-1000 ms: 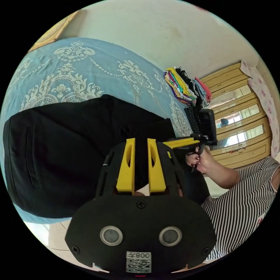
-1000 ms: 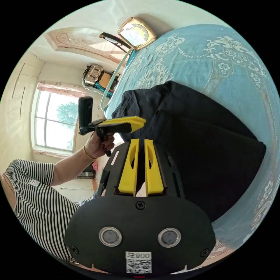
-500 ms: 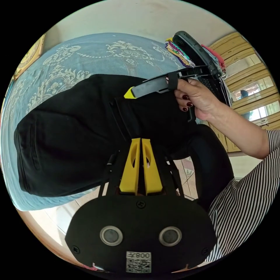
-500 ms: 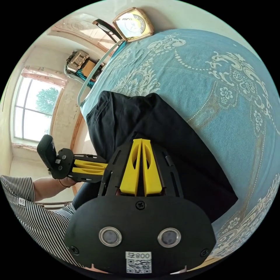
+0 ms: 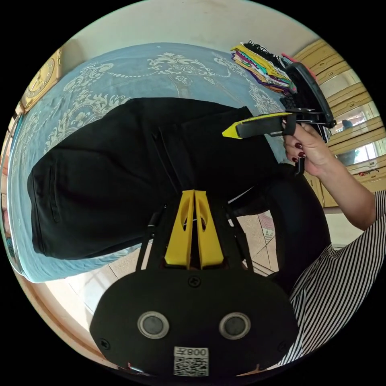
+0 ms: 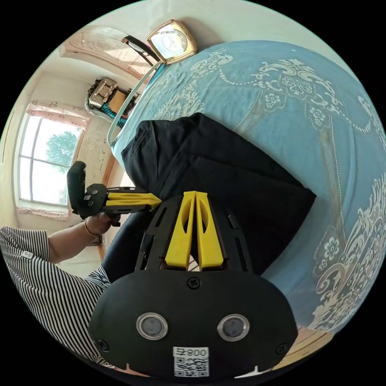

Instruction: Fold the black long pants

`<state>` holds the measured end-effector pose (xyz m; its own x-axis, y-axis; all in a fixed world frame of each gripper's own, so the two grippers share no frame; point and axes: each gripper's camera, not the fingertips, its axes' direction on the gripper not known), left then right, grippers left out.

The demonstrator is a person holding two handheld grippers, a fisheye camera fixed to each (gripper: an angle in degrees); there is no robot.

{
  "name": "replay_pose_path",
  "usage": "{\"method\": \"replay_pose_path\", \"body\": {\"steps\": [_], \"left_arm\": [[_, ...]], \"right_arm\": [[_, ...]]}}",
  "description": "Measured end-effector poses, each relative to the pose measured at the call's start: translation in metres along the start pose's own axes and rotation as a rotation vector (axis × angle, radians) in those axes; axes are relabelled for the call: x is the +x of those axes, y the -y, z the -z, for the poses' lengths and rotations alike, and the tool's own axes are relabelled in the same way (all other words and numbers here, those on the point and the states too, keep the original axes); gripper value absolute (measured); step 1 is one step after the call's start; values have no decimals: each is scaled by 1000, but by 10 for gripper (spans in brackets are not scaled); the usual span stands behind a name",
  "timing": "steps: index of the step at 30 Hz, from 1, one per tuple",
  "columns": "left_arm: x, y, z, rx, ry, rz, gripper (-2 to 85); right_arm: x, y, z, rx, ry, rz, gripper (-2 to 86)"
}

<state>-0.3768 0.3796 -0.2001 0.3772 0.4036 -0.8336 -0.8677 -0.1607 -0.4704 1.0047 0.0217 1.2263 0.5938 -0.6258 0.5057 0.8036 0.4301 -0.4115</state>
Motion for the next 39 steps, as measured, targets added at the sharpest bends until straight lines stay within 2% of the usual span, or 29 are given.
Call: {"method": "replay_pose_path", "body": {"steps": [3, 7, 10, 13, 18, 23, 27, 34, 39], "left_arm": [[16, -3, 1, 14, 10, 5, 1], [46, -8, 12, 52, 79, -34, 1], [66, -8, 6, 15, 81, -43, 1], [82, -8, -1, -10, 85, -20, 1], [129, -12, 10, 71, 25, -79, 7], [182, -7, 0, 76, -49, -163, 23], [236, 0, -14, 57, -94, -278, 50], [303, 2, -31, 37, -48, -375, 102], [351, -7, -35, 62, 84, -473, 108]], "right_arm": [[14, -26, 1, -65, -30, -56, 1], [16, -59, 30, -11, -57, -64, 2], [30, -76, 25, -108, -102, -98, 4], [48, -85, 44, -75, -22, -159, 7], [76, -116, 101, 61, 7, -237, 31], [121, -158, 124, 31, 49, -372, 63], [136, -166, 126, -23, 84, -389, 60], [173, -175, 139, -32, 281, -414, 28], [184, -183, 160, 20, 425, -404, 18]]}}
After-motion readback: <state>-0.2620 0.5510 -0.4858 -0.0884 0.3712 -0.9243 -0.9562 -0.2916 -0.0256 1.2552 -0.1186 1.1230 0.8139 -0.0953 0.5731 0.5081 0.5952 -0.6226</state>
